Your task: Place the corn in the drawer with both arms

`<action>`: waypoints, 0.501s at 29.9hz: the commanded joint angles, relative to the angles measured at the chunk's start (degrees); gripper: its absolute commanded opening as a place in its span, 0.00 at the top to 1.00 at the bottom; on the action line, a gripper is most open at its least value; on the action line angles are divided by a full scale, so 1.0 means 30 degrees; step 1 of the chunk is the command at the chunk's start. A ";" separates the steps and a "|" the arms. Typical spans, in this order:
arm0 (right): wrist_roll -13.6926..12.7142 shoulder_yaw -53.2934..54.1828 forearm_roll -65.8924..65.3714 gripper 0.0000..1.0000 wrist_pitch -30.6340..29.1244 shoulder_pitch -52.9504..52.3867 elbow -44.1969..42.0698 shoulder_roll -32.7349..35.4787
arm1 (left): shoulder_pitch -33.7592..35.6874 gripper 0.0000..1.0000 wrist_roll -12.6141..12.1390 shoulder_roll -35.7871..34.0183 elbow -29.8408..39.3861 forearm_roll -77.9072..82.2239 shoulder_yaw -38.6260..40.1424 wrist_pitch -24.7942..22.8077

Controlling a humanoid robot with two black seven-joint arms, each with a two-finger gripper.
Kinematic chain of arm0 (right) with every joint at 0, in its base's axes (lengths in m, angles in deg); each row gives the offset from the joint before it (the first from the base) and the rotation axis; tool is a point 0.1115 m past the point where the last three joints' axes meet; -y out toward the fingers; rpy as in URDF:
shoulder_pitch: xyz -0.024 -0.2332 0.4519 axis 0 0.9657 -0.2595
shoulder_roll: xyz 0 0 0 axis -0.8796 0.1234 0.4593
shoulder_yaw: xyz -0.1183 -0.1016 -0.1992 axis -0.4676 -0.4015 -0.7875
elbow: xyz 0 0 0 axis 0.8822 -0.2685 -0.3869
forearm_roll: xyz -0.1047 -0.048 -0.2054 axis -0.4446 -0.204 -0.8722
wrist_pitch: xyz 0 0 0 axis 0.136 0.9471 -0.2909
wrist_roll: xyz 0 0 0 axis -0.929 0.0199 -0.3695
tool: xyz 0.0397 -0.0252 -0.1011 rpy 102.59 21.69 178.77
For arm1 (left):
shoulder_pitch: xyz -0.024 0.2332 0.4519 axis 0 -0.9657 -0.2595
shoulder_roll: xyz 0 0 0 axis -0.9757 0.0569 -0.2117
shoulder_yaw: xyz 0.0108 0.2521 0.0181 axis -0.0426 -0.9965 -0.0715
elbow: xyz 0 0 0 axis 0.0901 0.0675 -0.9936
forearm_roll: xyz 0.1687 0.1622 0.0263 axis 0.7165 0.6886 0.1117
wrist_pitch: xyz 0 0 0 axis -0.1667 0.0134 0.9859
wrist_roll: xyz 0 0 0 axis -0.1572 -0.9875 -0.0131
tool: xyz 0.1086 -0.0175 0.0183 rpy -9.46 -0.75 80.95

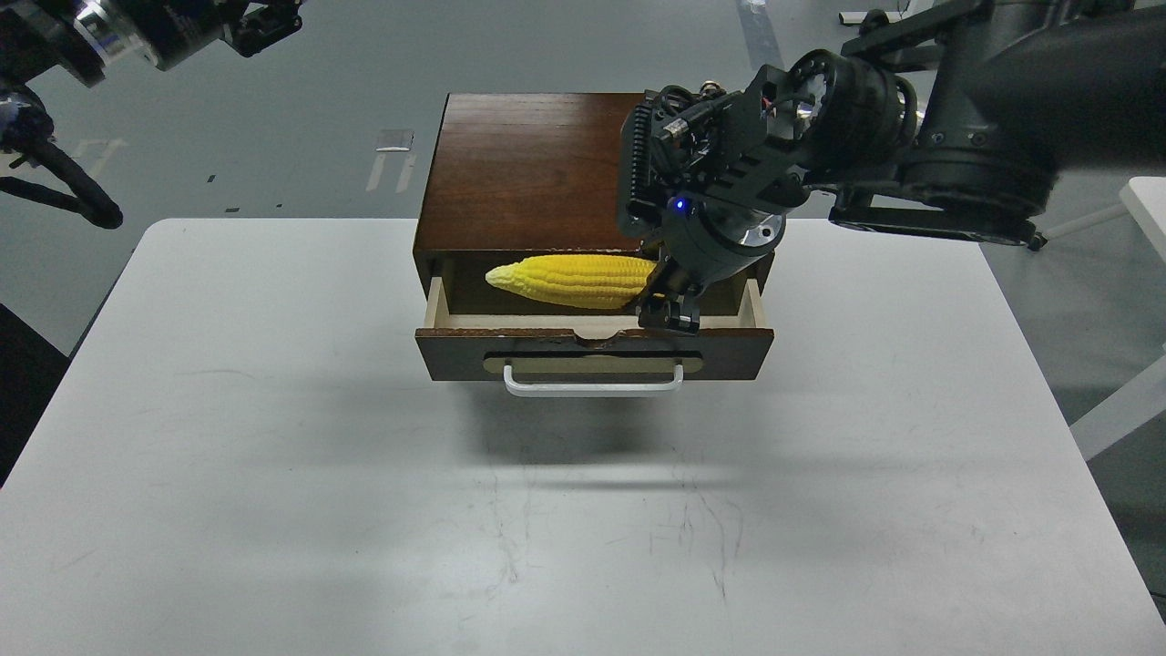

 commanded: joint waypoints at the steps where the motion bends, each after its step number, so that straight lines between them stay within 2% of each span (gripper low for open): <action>1: 0.0000 0.0024 0.0012 0.25 -0.0001 -0.0023 -0.0007 0.0218 | -0.0001 0.02 0.0000 0.0030 -0.0001 0.0001 -0.0029 0.0000; 2: 0.0000 0.0082 0.0041 0.17 -0.0001 -0.0023 -0.0007 0.0277 | -0.0001 0.02 0.0000 0.0030 -0.0001 0.0001 -0.0029 0.0000; 3: 0.0000 0.0112 0.0071 0.03 -0.0001 -0.0023 -0.0007 0.0364 | -0.0001 0.02 0.0000 0.0030 -0.0001 0.0001 -0.0029 0.0000; 4: 0.0000 0.0141 0.0158 0.01 -0.0001 -0.0052 -0.0007 0.0423 | -0.0001 0.02 0.0000 0.0030 -0.0001 0.0001 -0.0058 0.0000; 10: 0.0000 0.1193 0.1942 0.00 -0.0059 -0.0315 -0.0270 0.1067 | -0.0001 0.02 0.0000 0.0030 -0.0001 0.0001 -0.0058 0.0000; 15: 0.0000 0.3099 0.6770 0.00 -0.0030 -0.0024 -0.1528 0.2385 | -0.0147 0.02 0.0000 0.0147 -0.0030 0.0001 -0.0058 0.0000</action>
